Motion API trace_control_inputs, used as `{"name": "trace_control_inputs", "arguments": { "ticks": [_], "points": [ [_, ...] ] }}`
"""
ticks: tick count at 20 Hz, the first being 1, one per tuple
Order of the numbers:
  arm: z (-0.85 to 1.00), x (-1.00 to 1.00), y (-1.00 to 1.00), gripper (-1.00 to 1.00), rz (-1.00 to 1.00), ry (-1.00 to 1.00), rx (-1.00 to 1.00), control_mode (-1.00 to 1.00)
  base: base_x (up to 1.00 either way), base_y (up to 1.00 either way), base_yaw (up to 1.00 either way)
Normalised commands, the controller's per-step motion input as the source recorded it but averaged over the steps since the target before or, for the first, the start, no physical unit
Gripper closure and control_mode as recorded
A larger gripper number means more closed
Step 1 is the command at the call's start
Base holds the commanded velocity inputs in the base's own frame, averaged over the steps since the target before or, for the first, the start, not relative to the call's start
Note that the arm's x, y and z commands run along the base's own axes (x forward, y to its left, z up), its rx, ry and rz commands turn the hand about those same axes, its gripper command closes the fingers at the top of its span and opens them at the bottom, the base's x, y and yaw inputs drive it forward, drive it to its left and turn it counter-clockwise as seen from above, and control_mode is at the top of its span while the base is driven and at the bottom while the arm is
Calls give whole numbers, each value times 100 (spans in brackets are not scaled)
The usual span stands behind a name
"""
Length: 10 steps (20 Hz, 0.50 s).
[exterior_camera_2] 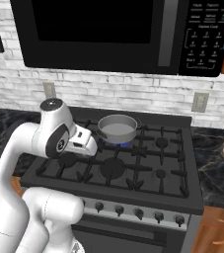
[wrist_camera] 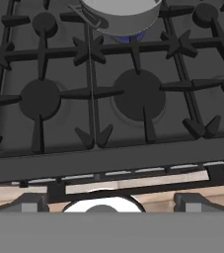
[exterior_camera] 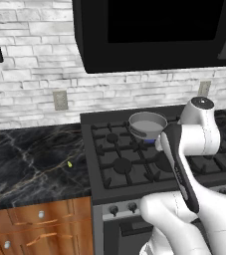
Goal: Turn on the burner for the pot on the stove. Wait thirty seconds for the pot to heat up. Then add the lemon wedge to the pot.
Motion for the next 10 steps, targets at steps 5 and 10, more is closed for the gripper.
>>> {"name": "trace_control_inputs", "arguments": {
  "ticks": [5, 10],
  "points": [
    [0, 4, 0, -100, 0, 0, 0, -100, 0, 0, 0],
    [0, 3, 0, -100, 0, 0, 0, -100, 0, 0, 0]
  ]
}}
